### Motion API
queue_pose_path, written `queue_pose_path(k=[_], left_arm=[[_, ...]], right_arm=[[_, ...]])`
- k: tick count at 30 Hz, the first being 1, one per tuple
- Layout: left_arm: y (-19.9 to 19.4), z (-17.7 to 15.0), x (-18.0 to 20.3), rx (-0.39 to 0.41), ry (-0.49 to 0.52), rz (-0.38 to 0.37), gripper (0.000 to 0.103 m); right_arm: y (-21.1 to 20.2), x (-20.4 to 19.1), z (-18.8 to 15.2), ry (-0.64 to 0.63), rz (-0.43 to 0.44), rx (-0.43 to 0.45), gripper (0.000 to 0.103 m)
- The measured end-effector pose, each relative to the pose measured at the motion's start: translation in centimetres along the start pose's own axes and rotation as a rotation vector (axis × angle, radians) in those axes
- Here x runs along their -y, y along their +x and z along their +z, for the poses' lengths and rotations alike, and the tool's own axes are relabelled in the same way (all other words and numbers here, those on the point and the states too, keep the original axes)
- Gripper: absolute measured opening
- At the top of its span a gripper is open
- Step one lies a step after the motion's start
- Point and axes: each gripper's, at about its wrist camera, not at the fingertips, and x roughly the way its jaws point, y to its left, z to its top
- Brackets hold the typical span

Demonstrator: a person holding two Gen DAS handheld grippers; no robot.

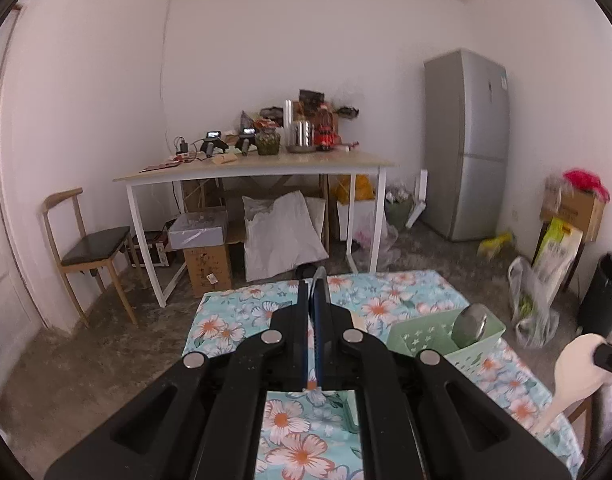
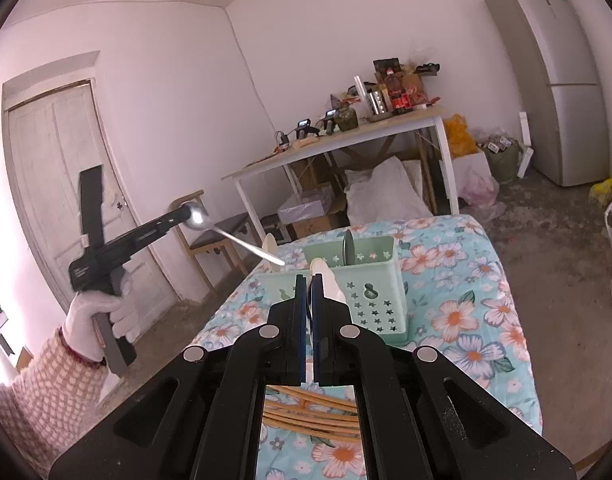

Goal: Organize utensils
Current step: 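Carry the second white spoon over the green basket with the right tool while the left tool withdraws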

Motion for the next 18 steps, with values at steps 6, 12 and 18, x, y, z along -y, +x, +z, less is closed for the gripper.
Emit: queue_pose_path(k=[6, 12, 18], left_arm=[[2.5, -0.3, 2.1, -0.077, 0.042, -0.029, 0.002], [5.4, -0.8, 1.2, -0.160, -0.141, -0.243, 0.010], [4.6, -1.1, -0.3, -0.109, -0.257, -0.338, 0.038]], right_arm=[[0.2, 0.5, -0.4, 0.019, 0.006, -0.008, 0.001], [0.1, 1.2, -0.6, 0.040, -0.004, -0.016, 0.001], [-0.1, 1.4, -0.4, 0.054, -0.007, -0.020, 0.001]])
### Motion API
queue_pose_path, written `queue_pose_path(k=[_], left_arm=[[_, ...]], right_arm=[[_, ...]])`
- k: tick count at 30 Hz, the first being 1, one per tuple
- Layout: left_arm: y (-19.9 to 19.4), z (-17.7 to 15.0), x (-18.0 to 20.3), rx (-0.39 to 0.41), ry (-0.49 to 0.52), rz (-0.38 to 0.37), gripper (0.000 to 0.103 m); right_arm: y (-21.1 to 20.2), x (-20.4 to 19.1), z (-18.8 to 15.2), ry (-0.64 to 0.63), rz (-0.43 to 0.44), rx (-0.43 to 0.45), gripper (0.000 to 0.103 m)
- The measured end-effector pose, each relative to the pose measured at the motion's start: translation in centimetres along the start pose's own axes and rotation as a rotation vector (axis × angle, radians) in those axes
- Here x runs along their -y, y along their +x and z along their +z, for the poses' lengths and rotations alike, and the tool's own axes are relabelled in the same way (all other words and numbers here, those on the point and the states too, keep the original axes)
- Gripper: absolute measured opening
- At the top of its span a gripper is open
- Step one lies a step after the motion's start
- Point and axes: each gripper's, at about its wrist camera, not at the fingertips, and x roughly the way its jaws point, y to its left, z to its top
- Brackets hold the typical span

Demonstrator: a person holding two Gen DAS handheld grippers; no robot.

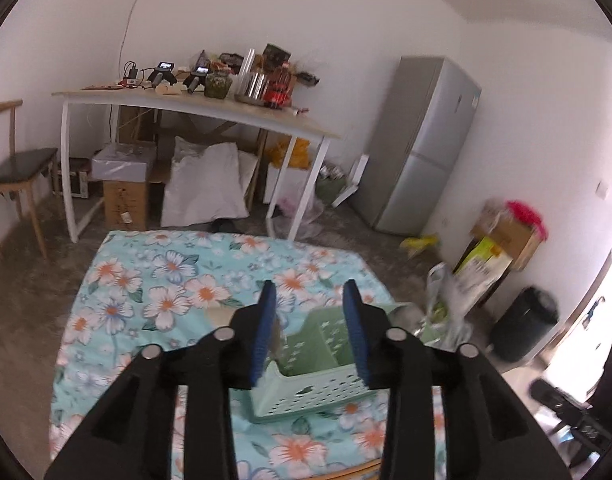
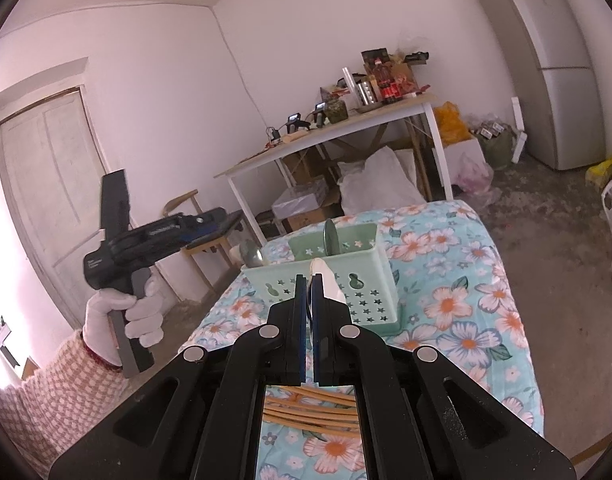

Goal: Organize utensils
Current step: 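Carry the second white spoon over the green basket with the right tool while the left tool withdraws, then lower the white spoon into the basket and open the right tool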

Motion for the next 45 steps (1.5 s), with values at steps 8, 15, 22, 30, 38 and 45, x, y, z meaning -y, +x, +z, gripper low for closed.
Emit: queue_pose_path(k=[8, 15, 22, 30, 38, 45], left_arm=[[-5.1, -2.2, -2.4, 0.061, -0.080, -0.010, 0.061], [-7.6, -9.0, -4.4, -0.033, -0.129, 0.069, 0.069], [-8.1, -17.2, -4.6, -0.160, -0.136, 0.146, 0.072], [-7.6, -21.0, -3.0, -0.210, -0.032, 0.173, 0.073], [-7.4, -21.1, -2.7, -0.203, -0.013, 0.161, 0.075], [-7.5, -21.2, -3.2, -0.199, -0.020, 0.165, 0.078]], right_arm=[[0.0, 0.3, 1.6, 0.033, 0.031, 0.025, 0.001], [0.5, 0.0, 5.1, 0.024, 0.078, 0.081, 0.001], [3.3, 0.7, 9.3, 0.062, 0.144, 0.132, 0.001], [5.6, 1.7, 12.1, 0.084, 0.168, 0.182, 0.001], [10.1, 3.0, 11.3, 0.058, 0.152, 0.154, 0.001], [12.9, 4.8, 7.8, 0.054, 0.126, 0.058, 0.005]])
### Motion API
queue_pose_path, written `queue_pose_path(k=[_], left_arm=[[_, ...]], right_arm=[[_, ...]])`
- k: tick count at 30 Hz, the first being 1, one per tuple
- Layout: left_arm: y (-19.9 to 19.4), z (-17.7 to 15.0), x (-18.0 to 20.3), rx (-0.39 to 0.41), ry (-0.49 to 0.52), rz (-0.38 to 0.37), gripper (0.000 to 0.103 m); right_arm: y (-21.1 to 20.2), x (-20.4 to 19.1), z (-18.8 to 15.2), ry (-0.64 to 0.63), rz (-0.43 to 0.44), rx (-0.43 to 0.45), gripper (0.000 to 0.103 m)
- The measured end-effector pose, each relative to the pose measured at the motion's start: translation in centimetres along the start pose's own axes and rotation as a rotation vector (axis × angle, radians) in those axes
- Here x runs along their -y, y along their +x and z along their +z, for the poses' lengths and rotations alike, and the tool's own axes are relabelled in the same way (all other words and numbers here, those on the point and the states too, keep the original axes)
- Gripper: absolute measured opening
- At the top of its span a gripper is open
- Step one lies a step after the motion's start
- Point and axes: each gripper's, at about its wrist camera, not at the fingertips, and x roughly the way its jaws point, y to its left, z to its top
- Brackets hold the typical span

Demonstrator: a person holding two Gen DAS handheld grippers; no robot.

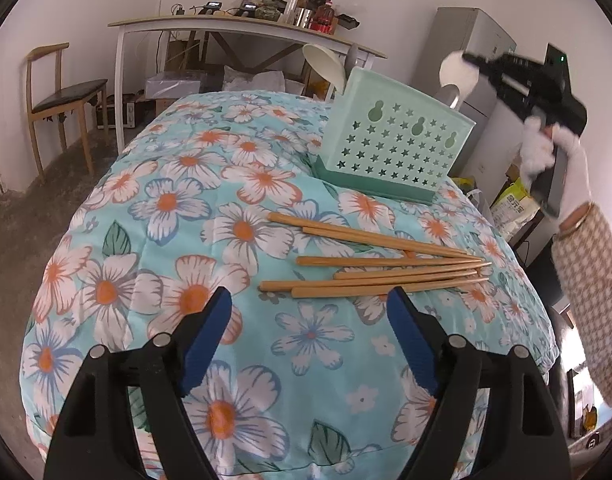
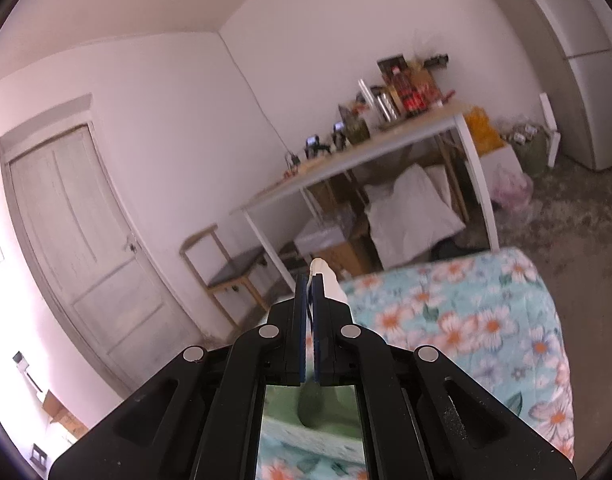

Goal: Organize utensils
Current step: 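Lower the white spoon into the basket and open the right tool, then withdraw the right tool from the basket and hover it over the wooden chopsticks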

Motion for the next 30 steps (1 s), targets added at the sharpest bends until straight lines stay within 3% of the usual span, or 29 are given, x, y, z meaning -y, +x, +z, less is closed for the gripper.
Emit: queue_pose_path(k=[3, 4, 6, 15, 19, 26, 30], left_arm=[[0.1, 0.0, 0.1, 0.001, 0.007, -0.002, 0.078], [0.1, 0.0, 0.1, 0.002, 0.009, -0.002, 0.079], [0.0, 0.0, 0.3, 0.005, 0.012, -0.006, 0.079], [-0.9, 0.0, 0.6, 0.025, 0.020, -0.010, 0.081], [-1.1, -0.1, 1.0, 0.020, 0.031, -0.011, 0.084], [-0.6, -0.5, 1.3, -0.015, 0.030, 0.023, 0.084], [0.0, -1.0, 1.2, -0.053, 0.003, 0.047, 0.084]], right_arm=[[-0.3, 0.0, -0.9, -0.009, -0.017, -0.017, 0.010], [-0.5, 0.0, -1.0, -0.011, -0.024, -0.015, 0.019], [-1.4, -0.1, -0.9, -0.006, -0.027, 0.000, 0.029], [-5.8, -1.8, -1.0, -0.028, -0.038, 0.041, 0.034], [-8.1, -3.5, -2.1, -0.095, -0.074, 0.023, 0.044], [-10.1, -5.1, -6.0, -0.151, -0.144, -0.088, 0.056], [-10.3, -5.3, -10.3, -0.114, -0.159, -0.193, 0.062]])
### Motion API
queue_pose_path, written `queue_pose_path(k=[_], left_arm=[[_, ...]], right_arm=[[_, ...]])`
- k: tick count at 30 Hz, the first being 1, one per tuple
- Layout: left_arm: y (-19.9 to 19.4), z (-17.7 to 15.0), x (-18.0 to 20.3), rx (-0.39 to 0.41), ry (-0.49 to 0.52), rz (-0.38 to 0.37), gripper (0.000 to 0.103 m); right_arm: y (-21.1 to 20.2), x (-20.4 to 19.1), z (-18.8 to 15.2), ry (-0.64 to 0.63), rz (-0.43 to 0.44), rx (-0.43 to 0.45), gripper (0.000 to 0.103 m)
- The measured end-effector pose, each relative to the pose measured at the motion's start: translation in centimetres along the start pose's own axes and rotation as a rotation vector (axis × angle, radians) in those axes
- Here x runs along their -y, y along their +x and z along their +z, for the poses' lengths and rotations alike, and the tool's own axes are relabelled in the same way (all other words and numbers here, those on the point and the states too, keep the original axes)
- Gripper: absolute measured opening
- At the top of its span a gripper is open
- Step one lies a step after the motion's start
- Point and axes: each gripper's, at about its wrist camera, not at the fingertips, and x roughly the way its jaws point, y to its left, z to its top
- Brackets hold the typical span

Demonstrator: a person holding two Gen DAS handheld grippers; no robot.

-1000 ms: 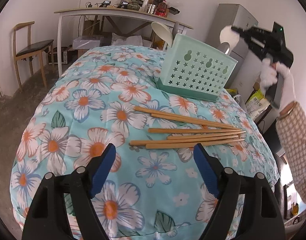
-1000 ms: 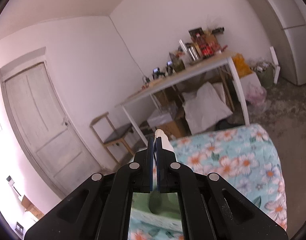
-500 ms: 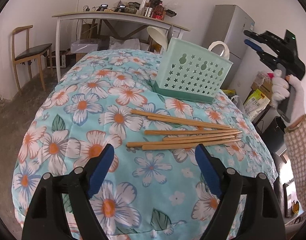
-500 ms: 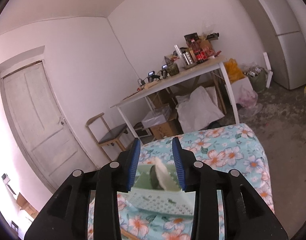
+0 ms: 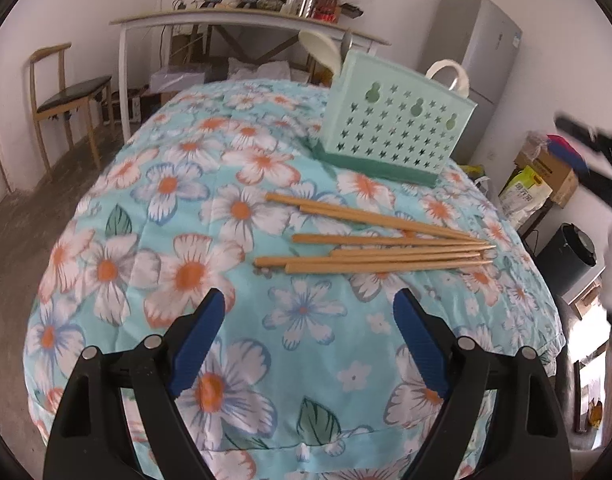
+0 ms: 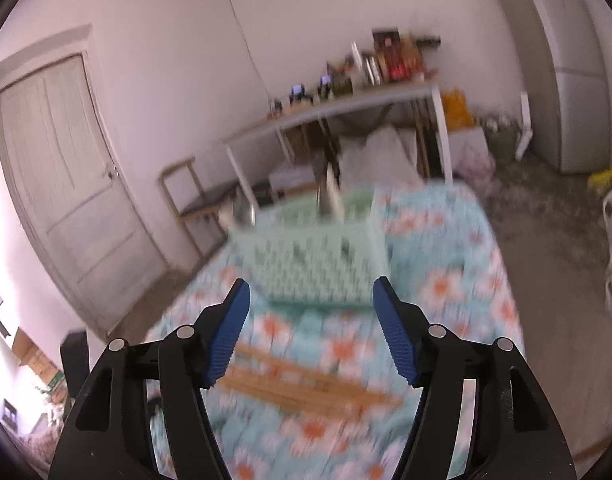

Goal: Organize utensils
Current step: 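Withdraw the right tool from the basket and hover it over the wooden chopsticks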

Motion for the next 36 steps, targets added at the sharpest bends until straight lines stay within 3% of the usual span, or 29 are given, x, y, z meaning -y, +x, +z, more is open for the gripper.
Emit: queue_pose_path(k=[8, 17, 23, 36], left_arm=[[0.6, -0.9, -0.3, -0.027, -0.035, 0.017, 0.084], [1.1, -1.8, -0.3, 0.008, -0.068, 0.028, 0.088], [1.1, -1.9, -0.5, 0.029, -0.093, 0.022, 0.089], [0.8, -2.5, -0.9, 0.088, -0.125, -0.023, 0.093]], right_arm=[[2.8, -1.7, -7.2, 0.041, -0.022, -0.222, 0.062], [4.1, -3.2, -11.5, 0.035, -0.049, -0.324, 0.062], [5.0, -3.2, -12.7, 0.043, -0.065, -0.325, 0.066], [4.9, -4.3, -13.9, -0.018, -0.067, -0.249, 0.085]])
